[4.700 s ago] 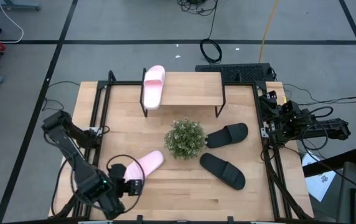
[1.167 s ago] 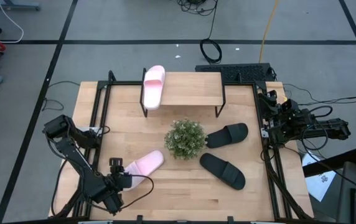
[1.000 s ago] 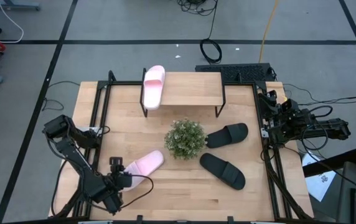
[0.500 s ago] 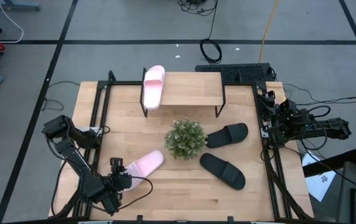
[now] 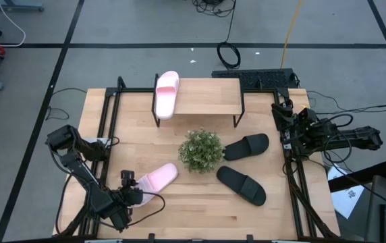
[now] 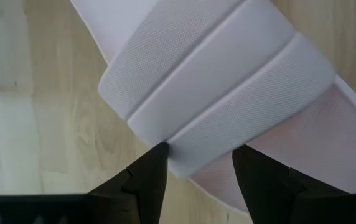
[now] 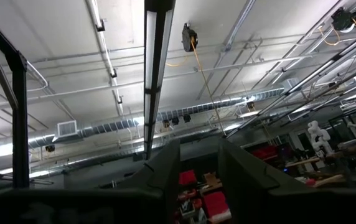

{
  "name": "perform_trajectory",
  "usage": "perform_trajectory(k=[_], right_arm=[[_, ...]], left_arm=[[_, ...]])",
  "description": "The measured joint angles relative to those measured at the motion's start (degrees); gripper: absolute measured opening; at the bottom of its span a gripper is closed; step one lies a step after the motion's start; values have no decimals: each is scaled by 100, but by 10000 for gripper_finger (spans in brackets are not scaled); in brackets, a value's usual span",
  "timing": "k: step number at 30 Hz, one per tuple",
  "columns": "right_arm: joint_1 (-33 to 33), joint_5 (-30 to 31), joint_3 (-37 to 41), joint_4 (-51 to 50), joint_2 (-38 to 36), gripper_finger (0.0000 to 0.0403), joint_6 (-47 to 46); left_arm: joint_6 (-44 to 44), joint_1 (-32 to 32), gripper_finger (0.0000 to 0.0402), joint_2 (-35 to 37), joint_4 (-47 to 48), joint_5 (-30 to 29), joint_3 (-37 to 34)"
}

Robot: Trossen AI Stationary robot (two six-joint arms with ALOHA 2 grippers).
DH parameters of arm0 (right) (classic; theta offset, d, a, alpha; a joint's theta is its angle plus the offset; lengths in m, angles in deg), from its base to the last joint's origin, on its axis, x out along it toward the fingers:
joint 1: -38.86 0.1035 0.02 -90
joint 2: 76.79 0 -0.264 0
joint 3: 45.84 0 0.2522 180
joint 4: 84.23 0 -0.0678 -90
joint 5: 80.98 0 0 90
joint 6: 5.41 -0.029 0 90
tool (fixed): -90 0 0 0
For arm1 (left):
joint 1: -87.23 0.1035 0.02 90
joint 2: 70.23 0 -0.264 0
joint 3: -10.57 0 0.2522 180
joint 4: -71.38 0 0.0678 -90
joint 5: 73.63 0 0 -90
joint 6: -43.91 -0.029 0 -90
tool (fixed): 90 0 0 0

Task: Pick and place slides into the shelf
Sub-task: Put the pink slipper on the shelf

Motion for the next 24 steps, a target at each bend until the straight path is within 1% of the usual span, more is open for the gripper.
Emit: perform_trajectory(k=[5,10,17,24], right_arm=[[-1,0,0,80,31,100,0],[-1,-2,0,173,125,100,0],[0,-4,0,298,328,100,0],[-1,-7,0,294,500,100,-88]], left_arm=[[-75,-2,191,0,-76,-164,-56],[-71,7,191,-2,-80,-518,-92],[38,0,191,-2,-390,-663,-407],[-55,11,191,-4,-572,-1136,-649]])
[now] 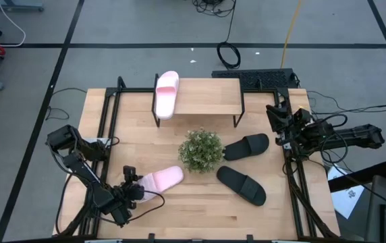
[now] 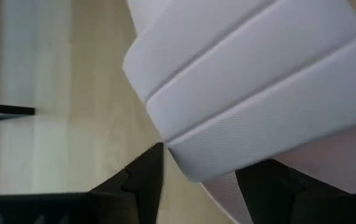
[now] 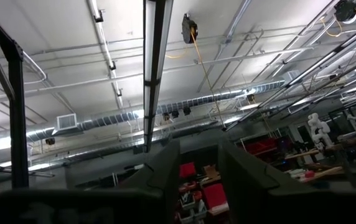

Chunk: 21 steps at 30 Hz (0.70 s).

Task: Pick and place slides into the shelf
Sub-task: Put the pink slipper on the shelf

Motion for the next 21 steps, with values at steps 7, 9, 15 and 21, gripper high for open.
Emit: perform_trajectory(k=[7,9,15,21], right_arm=[[-1,0,0,1,170,100,-63],[1,0,0,13,216,100,-63],[1,-11,0,325,350,100,-65],[1,-22,0,458,449,100,-165]], left_arm=[[-8,11,187,0,-4,-474,-15],[-9,11,173,0,-15,-562,-15],[-301,11,92,3,-866,-660,-333],[-699,103,27,20,-1745,-891,-719]])
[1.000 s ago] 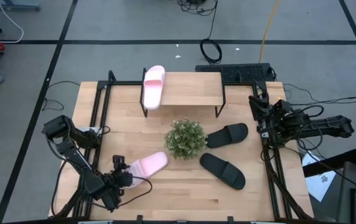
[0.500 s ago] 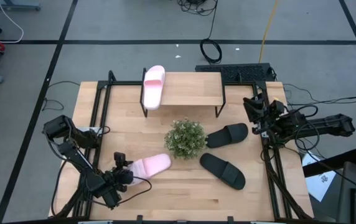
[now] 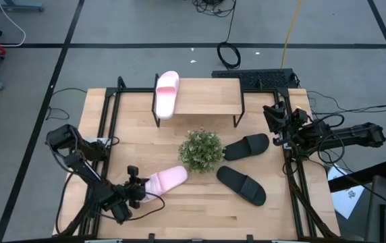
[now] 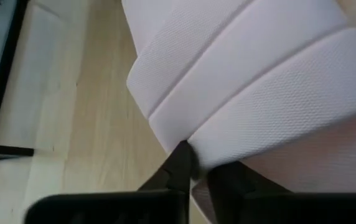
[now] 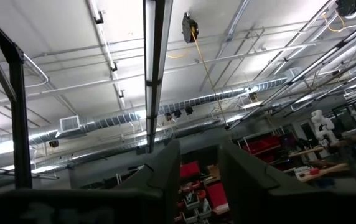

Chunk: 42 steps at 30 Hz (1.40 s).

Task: Pick and place slides into the shelf
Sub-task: Put the pink slipper on the shelf

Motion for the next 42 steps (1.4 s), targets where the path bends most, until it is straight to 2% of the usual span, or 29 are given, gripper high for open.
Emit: perform_trajectory(k=[3,7,10,16,23,28,33,42], right_arm=[[0,-2,0,-4,40,100,-110],[-2,-2,0,-3,73,100,-193],[0,-2,0,23,92,100,-241],[0,-2,2,274,96,100,-239],[0,-2,2,278,97,100,-239],[0,-2,2,275,98,100,-239],[0,-4,2,317,98,100,-239],[0,-17,2,484,96,100,-239]], left_arm=[[80,120,6,-4,1,-62,-20],[192,203,5,-13,95,-11,103],[392,214,4,-23,594,199,372],[1367,54,2,-24,2350,756,1091],[2360,-480,1,-24,4170,1327,2009],[3442,-849,1,-24,5588,1724,2746],[3980,-991,0,85,5509,1798,3069],[4243,-894,0,85,5586,1861,3419]])
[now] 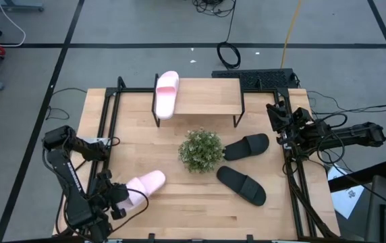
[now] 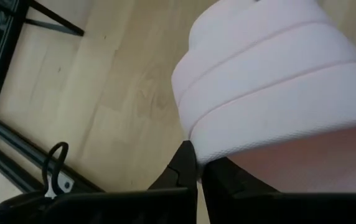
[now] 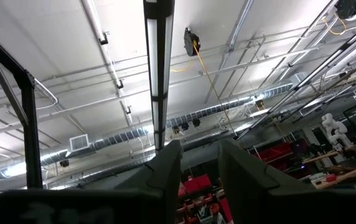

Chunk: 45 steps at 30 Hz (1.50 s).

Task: Pick and place slides into the shelf
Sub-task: Put the pink slipper on the shelf

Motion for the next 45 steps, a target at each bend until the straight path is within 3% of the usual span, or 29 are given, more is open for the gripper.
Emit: perform_trajectory(k=[8,19,25,31,36,45], right_arm=[[0,-2,0,2,2,100,-62],[0,-7,0,4,1,100,-170],[0,-7,0,4,1,100,-159],[0,-9,0,4,1,100,-155],[0,-7,0,13,2,100,-154],[-2,-244,-12,40,5,100,-298]], left_arm=[[264,84,0,2,-9,-576,216],[40,94,0,2,-10,-619,883],[-281,152,0,2,-20,-1256,1448],[-877,309,0,2,-72,-1583,1857],[-1612,420,0,2,-246,-2344,2276],[-3986,1085,0,7,-371,-3344,2977]])
